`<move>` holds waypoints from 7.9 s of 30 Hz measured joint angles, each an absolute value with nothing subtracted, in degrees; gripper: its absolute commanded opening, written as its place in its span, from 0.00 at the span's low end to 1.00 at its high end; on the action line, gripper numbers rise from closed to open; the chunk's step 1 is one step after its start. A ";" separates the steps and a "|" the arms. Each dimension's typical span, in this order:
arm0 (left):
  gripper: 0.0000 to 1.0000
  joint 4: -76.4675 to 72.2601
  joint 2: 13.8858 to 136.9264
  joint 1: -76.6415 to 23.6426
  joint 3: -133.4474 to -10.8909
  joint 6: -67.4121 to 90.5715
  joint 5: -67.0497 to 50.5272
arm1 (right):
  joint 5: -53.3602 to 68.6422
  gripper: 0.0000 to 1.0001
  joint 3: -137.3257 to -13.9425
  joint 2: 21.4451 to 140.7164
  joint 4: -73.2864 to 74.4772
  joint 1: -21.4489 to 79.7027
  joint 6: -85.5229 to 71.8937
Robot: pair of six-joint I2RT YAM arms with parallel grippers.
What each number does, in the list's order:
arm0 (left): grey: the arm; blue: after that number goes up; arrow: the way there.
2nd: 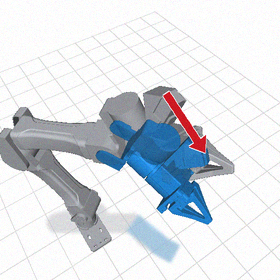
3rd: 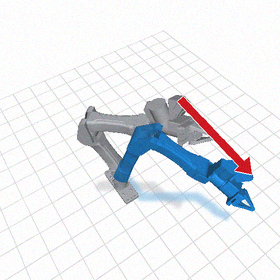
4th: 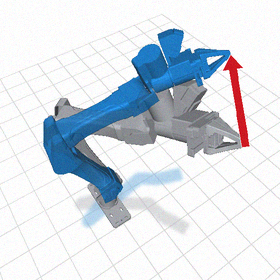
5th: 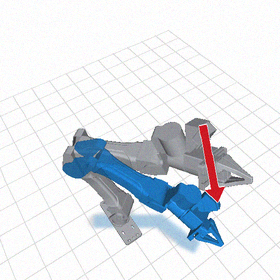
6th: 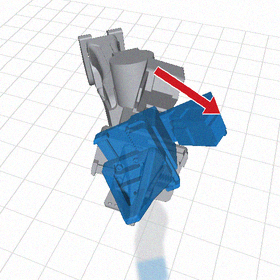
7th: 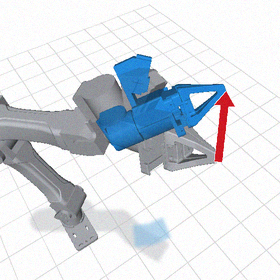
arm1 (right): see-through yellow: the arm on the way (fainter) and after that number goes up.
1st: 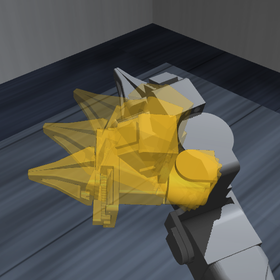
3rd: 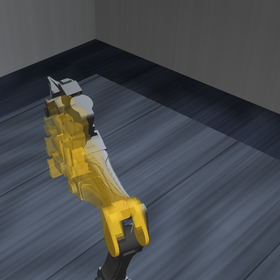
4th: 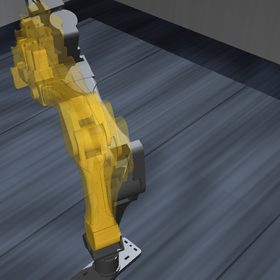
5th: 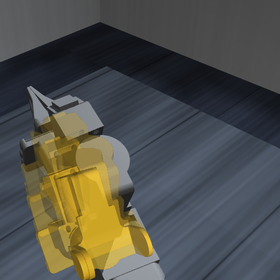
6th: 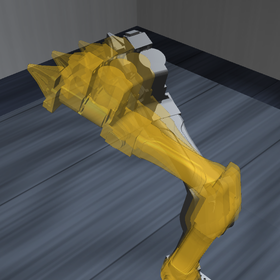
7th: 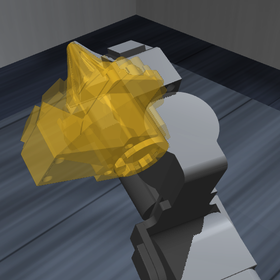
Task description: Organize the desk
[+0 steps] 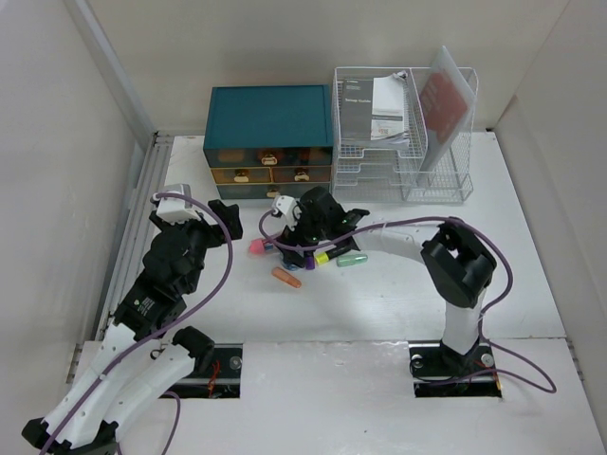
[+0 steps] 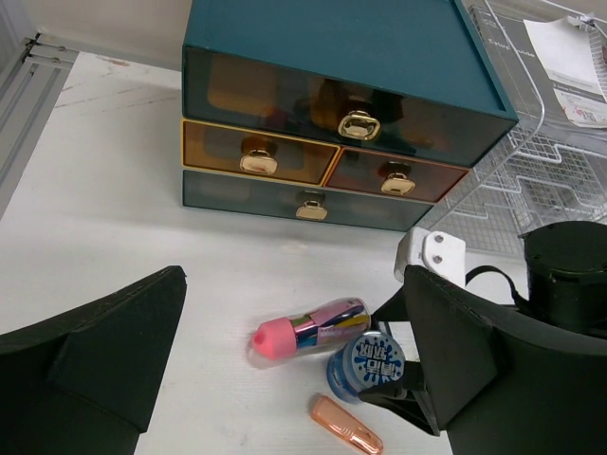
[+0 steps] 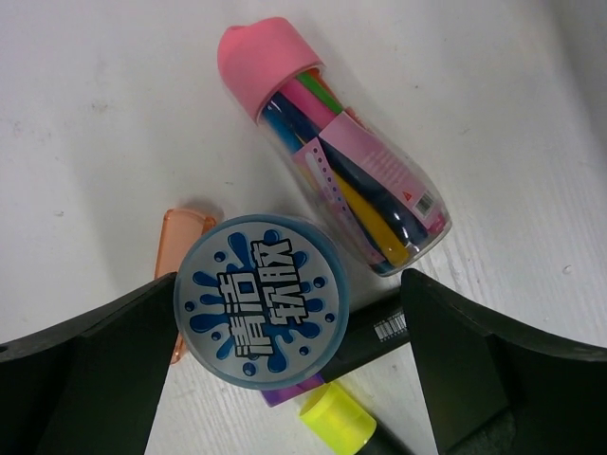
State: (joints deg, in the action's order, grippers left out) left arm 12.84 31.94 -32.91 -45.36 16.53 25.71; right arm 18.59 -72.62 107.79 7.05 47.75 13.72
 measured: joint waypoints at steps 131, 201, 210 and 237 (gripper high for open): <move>0.99 2.07 32.73 -32.88 -47.13 -9.63 -24.69 | 59.13 0.00 -102.32 91.74 32.45 43.59 14.06; 0.00 6.55 39.18 -32.62 -48.82 -10.04 -32.60 | 47.97 1.00 -99.15 89.80 31.24 46.24 16.84; 0.00 5.54 39.11 -32.62 -49.89 -8.60 -29.23 | 35.31 1.00 -99.09 82.11 29.89 45.80 20.45; 0.00 -0.82 55.70 -24.60 -69.32 34.52 -24.12 | 20.73 1.00 -75.55 66.76 10.63 44.47 36.77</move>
State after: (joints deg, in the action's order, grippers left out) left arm -0.82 55.70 -24.60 -69.32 34.52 -24.12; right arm 20.73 -75.55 66.76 10.63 44.47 36.77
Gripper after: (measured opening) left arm 0.613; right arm 0.999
